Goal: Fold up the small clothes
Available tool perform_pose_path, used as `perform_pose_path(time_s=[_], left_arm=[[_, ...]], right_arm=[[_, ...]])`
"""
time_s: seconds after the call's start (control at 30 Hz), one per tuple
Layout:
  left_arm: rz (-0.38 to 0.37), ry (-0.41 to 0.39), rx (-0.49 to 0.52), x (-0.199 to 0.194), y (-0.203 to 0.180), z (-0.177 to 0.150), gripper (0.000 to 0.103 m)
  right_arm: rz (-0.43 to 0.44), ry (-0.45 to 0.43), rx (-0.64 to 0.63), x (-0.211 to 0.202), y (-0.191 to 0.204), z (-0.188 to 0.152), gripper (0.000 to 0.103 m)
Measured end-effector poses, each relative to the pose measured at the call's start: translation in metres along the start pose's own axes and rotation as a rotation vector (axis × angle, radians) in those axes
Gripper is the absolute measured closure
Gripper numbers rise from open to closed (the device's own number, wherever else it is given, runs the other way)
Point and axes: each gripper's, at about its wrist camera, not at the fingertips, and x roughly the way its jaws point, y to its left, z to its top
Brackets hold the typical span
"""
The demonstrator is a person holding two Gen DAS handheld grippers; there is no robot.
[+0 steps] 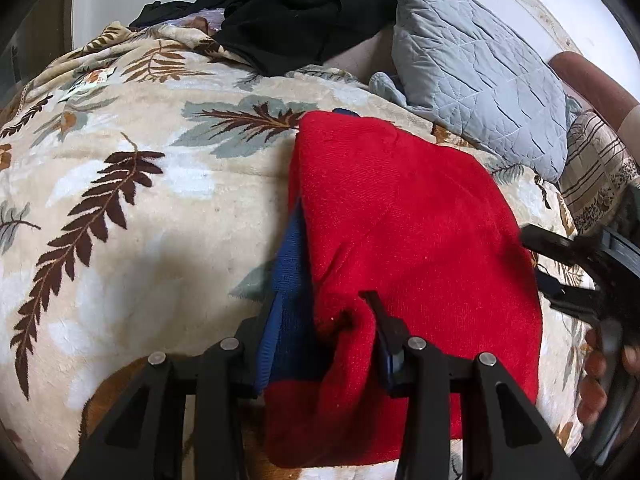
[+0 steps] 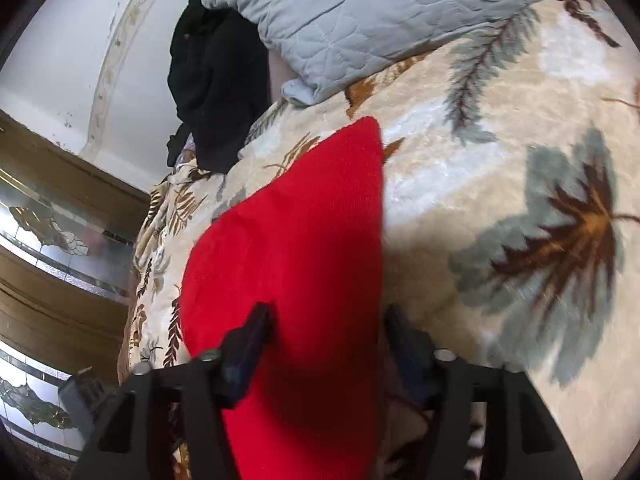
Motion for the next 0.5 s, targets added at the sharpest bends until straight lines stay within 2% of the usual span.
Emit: perform_pose_path(time_s=[0.1,0.2,0.27,0.3,0.33,0.4,0.47,0.5], left_arm=[[-0.001,-0.001,0.002,0.000,0.000,0.000,0.060],[0.001,-0.002,0.002,0.000,0.000,0.000,0.060],[0.001,-0.004,0.006,0.000,-0.001,-0.001,0.060],[0.001,-0.005,0.006,0.000,-0.001,-0.001,0.060],[0.001,-0.006,0.006,0.000,-0.001,-0.001,0.060],[-0.008,-0.009,-0.006,-0.004,-0.001,0.001,0.060],[-0.072,-0.041,-0.046,-0.017,0.005,0.006,0.060],[-0.111,-0.077,-0.068,-0.026,0.009,0.009,0.060]], right_arm=[[0.041,0.007,0.029,-0.014,-0.005,-0.014,0.034],[0.070,0.075,0.039,-0.007,-0.007,-0.029,0.033],[0.014,0.071,-0.060,-0.005,0.003,-0.036,0.035],[-0.028,0.066,-0.114,-0.004,0.008,-0.038,0.050],[-0.067,0.059,-0.152,-0.005,0.014,-0.041,0.053],[-0.091,0.048,-0.174,-0.008,0.020,-0.042,0.055],[-0.121,0.046,-0.205,-0.006,0.025,-0.043,0.055],[-0.107,0.045,-0.190,-0.006,0.023,-0.042,0.054]])
